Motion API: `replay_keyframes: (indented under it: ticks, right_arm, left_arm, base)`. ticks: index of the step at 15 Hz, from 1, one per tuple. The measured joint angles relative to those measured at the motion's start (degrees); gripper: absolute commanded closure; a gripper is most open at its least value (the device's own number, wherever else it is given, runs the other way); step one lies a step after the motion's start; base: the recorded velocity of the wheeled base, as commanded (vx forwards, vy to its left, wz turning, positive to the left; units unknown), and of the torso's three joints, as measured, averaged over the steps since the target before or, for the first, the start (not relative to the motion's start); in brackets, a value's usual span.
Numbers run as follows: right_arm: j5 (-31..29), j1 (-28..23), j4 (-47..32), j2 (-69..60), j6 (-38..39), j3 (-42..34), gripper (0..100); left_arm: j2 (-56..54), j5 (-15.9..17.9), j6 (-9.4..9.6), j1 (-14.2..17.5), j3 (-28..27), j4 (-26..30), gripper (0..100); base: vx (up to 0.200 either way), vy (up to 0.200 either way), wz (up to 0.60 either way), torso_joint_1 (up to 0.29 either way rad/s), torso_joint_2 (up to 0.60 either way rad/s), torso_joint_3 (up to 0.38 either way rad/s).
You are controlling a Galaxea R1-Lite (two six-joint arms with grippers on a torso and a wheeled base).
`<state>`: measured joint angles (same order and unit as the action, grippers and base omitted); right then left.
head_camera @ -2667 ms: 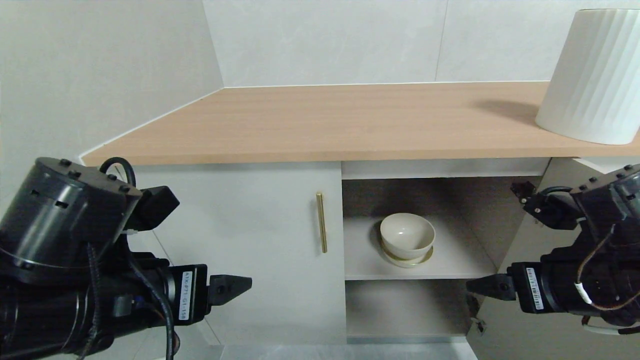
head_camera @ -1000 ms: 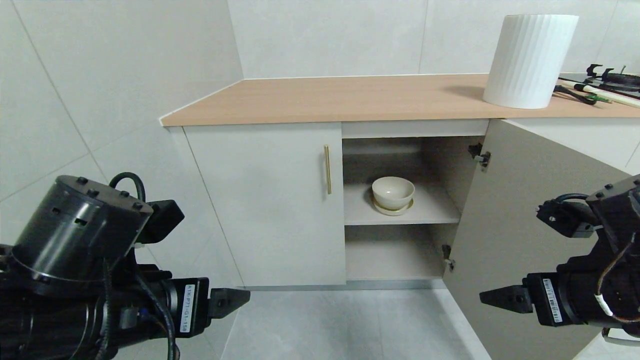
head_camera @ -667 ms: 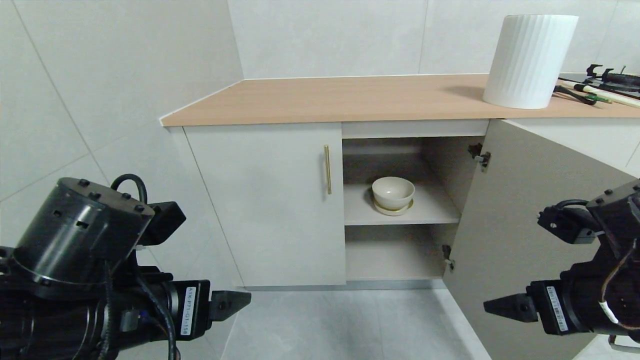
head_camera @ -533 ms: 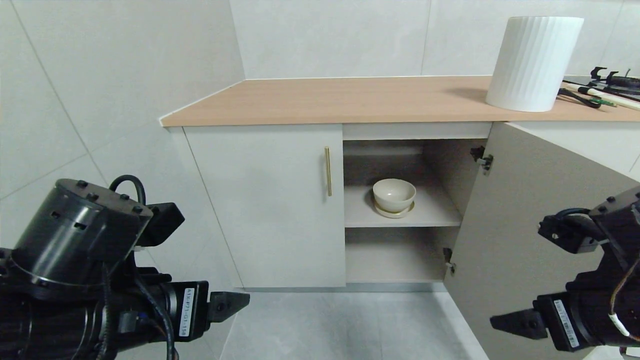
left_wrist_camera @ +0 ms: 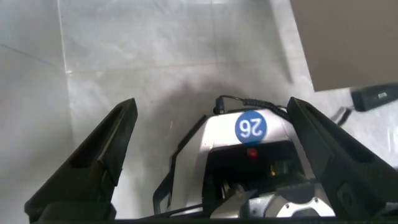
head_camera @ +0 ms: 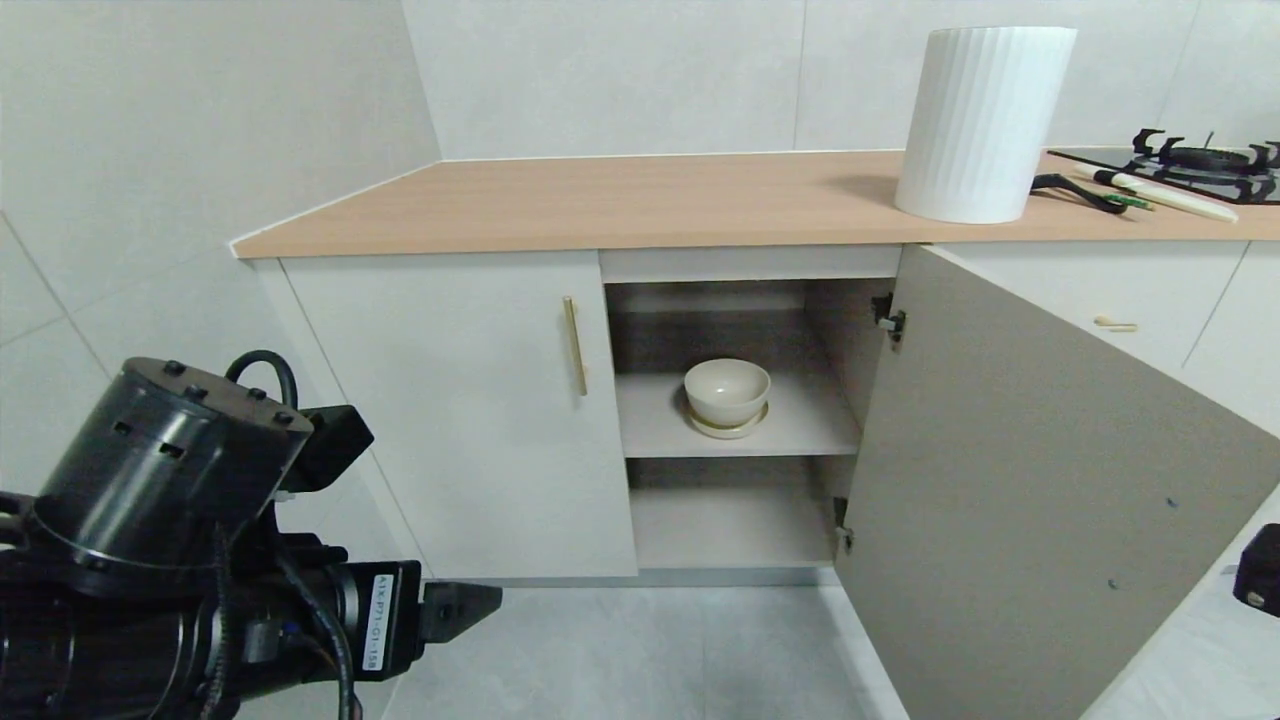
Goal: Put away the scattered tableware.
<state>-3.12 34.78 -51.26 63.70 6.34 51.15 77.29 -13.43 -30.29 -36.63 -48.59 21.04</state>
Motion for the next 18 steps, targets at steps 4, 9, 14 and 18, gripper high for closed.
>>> replay_keyframes:
  ticks: [4, 9, 14, 18]
  right_arm:
    - [-7.52, -1.18, -0.94, -2.34, -0.13, 0.24, 0]
    - [-10.67, -15.65, 4.40, -0.80, -1.08, 1.10, 0]
    - [-9.79, -32.52, 20.91, 5.21, -2.86, 0.96, 0]
    - [-7.46, -37.06, 28.14, 8.79, -2.57, 0.00, 0]
  left_arm:
    - [0.00, 0.00, -0.06, -0.02, -0.02, 0.06, 0]
    - [-0.04, 0.02, -0.09, -0.02, -0.11, 0.04, 0]
    - [0.02, 0.06, -0.09, -0.02, -0.09, 0.04, 0]
    - [0.09, 0.00, -0.09, -0.02, -0.09, 0.04, 0]
  base:
    - [0.000, -0.050, 0.00, 0.001, 0.00, 0.002]
    - [0.000, 0.000, 0.00, 0.000, 0.00, 0.000]
    - [0.000, 0.000, 0.00, 0.000, 0.00, 0.000]
    - [0.000, 0.000, 0.00, 0.000, 0.00, 0.000]
